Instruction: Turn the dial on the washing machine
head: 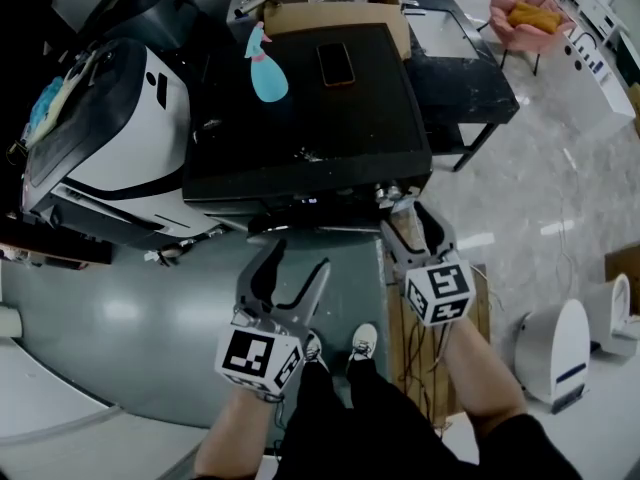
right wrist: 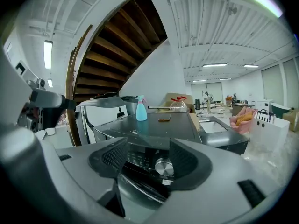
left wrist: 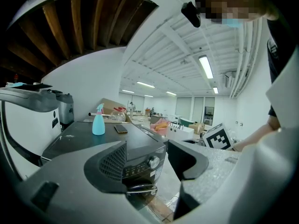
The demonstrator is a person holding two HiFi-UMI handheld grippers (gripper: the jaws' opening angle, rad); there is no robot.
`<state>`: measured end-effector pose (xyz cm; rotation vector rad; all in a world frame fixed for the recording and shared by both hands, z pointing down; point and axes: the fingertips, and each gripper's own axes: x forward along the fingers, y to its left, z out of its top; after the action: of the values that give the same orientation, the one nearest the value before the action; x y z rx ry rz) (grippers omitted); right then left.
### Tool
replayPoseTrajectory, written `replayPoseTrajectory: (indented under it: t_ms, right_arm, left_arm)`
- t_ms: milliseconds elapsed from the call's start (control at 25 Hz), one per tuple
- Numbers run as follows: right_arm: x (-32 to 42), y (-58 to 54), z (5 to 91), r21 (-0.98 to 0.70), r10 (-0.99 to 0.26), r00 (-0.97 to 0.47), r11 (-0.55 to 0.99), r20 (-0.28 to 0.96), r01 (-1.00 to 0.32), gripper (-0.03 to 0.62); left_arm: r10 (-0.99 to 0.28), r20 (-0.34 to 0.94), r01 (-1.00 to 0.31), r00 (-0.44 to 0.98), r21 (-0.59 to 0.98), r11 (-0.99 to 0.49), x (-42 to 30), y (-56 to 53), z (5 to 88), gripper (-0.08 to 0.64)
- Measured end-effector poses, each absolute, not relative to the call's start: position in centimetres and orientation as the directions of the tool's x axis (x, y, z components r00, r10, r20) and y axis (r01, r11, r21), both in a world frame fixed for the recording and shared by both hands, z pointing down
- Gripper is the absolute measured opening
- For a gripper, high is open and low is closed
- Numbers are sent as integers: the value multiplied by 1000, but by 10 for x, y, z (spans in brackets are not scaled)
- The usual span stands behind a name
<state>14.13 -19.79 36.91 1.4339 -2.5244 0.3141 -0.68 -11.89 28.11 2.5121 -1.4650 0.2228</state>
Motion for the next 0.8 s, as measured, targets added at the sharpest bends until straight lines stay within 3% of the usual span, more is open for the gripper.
replayPoseTrajectory:
  t_ms: [800]
  right_arm:
    - [135, -253, 488, 147, -859, -344, 423, 379, -894, 267]
  left_arm:
    - [-737, 363, -820, 570, 185, -542, -26, -135, 396, 261]
